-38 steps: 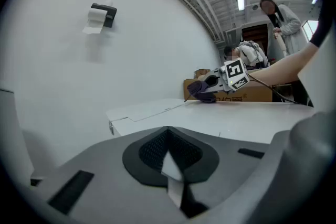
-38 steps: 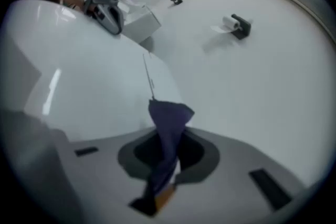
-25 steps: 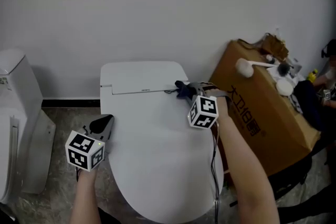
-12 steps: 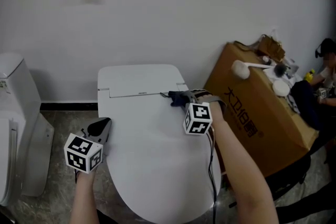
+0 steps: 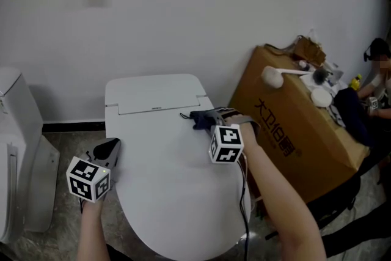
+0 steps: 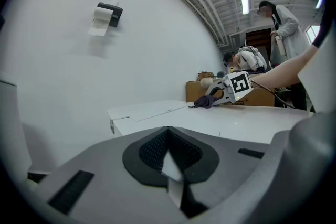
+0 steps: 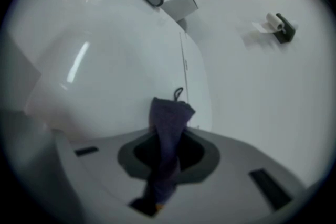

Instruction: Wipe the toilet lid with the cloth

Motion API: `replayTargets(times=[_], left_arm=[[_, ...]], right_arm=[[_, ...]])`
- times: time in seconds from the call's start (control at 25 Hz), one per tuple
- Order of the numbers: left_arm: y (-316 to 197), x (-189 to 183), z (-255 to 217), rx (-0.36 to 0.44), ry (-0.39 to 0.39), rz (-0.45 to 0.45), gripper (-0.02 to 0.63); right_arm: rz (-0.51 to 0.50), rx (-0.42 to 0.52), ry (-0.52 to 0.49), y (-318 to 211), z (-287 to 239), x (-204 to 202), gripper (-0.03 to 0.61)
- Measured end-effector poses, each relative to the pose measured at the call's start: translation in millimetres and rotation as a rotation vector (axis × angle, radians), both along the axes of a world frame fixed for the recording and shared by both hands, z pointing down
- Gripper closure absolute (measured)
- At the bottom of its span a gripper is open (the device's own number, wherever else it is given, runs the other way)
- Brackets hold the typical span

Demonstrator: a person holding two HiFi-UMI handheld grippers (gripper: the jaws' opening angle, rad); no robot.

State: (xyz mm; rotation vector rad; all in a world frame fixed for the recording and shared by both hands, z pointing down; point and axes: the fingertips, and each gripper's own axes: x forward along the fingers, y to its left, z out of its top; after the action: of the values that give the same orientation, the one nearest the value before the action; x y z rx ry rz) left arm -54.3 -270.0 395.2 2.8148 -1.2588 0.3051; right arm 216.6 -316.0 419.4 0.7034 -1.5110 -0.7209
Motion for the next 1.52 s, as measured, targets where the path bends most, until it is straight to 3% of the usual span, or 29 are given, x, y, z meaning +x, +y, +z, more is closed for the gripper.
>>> replayTargets(times=[1.52], left_arm=[[-6,-2,1,-0.026,0.018,-0.012,0.598]], right_arm=[[0.025,-0.035,-0.054,108,0,-1,0.515]])
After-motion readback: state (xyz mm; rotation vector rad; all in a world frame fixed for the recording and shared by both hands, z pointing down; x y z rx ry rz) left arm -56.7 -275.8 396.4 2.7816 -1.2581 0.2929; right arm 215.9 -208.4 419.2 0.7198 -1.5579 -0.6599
